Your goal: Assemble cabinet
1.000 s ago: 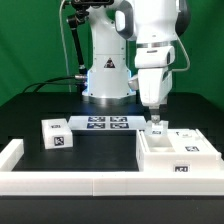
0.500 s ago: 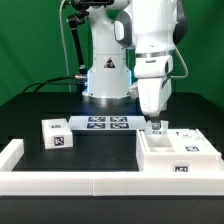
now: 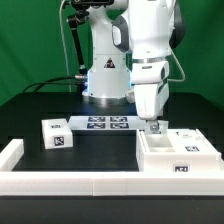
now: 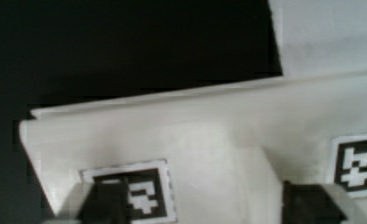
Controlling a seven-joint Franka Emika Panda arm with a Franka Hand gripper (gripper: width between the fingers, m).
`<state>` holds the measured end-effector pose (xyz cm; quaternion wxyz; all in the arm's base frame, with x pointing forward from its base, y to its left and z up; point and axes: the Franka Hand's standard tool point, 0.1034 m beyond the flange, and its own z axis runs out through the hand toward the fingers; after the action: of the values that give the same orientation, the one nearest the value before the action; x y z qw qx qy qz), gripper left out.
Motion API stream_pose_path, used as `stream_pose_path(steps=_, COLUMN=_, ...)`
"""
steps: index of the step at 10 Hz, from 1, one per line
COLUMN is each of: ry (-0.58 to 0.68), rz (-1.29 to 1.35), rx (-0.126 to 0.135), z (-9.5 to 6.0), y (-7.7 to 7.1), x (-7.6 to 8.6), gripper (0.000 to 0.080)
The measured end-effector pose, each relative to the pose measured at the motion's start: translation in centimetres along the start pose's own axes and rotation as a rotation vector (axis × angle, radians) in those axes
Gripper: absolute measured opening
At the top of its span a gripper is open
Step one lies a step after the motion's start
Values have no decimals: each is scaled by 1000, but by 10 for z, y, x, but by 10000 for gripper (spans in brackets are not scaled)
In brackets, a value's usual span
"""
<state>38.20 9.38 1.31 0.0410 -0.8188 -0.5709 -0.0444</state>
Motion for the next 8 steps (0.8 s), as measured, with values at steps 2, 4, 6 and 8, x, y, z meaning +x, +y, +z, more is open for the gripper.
stream_pose_path(steps=2, ry=-1, rz=7, rx=3, z=1, y=0, x=-4, gripper=202)
stream_pose_path(steps=4, ry=-1, rz=9, rx=3, z=1, y=1, x=-4, gripper=77)
stream_pose_path(steps=6, ry=-1, rz=9, rx=3, z=1, y=1, x=-4, gripper=67)
stream_pose_path(steps=8, ry=-10, rz=4, rx=3, z=-4, y=2, x=-5, gripper=67)
